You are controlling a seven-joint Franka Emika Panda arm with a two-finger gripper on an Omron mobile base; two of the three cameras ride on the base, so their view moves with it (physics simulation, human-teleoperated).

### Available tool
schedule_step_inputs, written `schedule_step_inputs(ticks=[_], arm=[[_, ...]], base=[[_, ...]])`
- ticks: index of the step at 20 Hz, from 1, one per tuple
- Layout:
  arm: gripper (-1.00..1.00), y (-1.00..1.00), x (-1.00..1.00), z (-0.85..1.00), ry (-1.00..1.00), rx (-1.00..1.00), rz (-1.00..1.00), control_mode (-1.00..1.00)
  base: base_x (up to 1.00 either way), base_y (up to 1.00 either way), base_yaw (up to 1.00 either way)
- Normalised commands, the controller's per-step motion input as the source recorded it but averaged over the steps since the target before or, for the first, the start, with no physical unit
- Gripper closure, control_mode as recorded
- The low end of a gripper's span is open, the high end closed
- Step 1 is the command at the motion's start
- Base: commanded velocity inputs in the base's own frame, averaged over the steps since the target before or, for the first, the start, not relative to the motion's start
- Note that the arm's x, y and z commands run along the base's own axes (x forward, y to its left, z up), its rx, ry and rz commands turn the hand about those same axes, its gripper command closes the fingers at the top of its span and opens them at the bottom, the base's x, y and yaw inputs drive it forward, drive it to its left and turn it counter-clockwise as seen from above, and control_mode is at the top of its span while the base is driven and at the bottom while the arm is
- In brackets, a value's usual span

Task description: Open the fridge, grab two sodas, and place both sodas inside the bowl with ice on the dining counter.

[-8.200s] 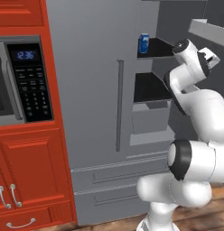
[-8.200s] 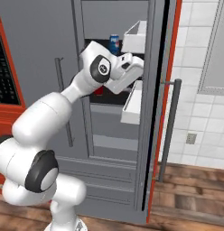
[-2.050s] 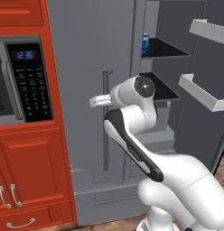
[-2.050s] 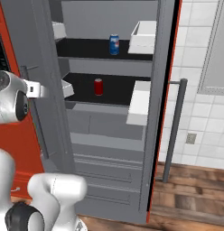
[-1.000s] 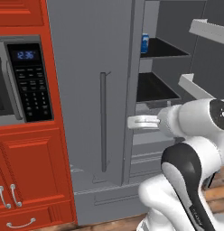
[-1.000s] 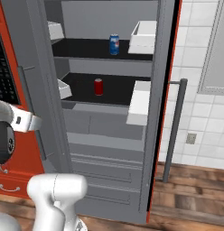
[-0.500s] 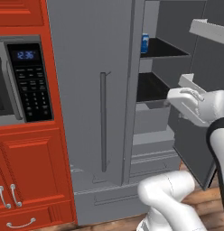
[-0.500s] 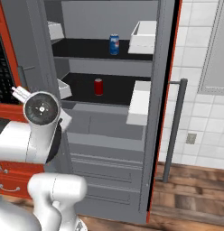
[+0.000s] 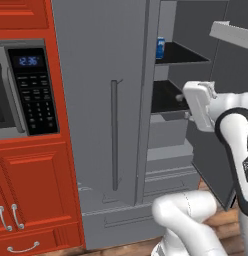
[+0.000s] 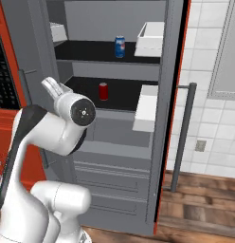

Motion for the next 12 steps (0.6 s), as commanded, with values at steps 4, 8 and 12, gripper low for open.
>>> schedule_step_inputs(ticks=[4,8,12], arm=[[-1.0,-0.06,0.76,0.0,0.0,0.25,-0.02,-1.0],[-1.0,0.0,0.7,0.0,0.0,0.21,-0.04,-1.0],[-1.0,0.0,0.63,0.0,0.02,0.11,0.0,-1.0]], base=[[0.0,0.0,0.0],[0.0,0.0,0.0],[0.0,0.0,0.0]])
